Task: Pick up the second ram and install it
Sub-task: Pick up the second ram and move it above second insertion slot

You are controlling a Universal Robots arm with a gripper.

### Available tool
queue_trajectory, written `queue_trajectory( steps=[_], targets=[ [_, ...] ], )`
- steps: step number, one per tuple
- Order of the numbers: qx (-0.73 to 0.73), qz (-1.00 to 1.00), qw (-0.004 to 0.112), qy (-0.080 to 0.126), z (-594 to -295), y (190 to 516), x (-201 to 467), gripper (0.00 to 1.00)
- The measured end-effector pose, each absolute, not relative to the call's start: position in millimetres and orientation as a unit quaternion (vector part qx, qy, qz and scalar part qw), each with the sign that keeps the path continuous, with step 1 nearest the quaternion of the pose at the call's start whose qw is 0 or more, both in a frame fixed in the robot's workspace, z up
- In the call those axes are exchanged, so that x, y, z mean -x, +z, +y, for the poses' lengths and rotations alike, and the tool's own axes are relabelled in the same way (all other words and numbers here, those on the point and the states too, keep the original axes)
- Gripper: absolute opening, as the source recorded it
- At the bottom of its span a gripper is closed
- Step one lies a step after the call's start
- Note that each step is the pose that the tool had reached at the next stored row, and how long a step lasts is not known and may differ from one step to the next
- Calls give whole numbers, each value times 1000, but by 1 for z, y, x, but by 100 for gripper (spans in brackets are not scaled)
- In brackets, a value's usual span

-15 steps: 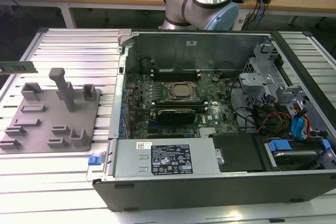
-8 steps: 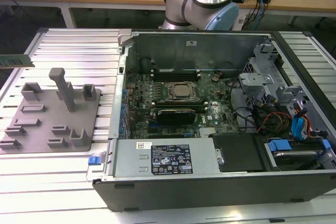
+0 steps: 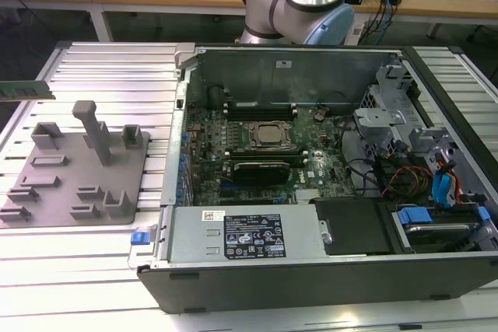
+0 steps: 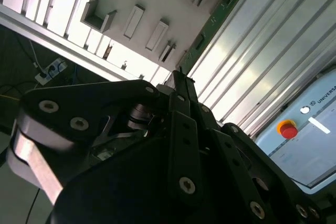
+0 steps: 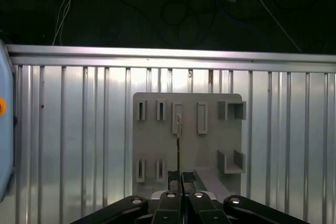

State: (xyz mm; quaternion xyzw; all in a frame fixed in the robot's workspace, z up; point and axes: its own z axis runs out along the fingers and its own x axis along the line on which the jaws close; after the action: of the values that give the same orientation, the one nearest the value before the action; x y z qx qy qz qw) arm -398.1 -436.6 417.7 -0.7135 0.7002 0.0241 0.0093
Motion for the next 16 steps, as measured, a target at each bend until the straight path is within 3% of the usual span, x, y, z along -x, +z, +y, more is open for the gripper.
queue_trajectory(
  steps=[16],
  targets=[
    [713,700,9,24,-437,418,362,9]
  ],
)
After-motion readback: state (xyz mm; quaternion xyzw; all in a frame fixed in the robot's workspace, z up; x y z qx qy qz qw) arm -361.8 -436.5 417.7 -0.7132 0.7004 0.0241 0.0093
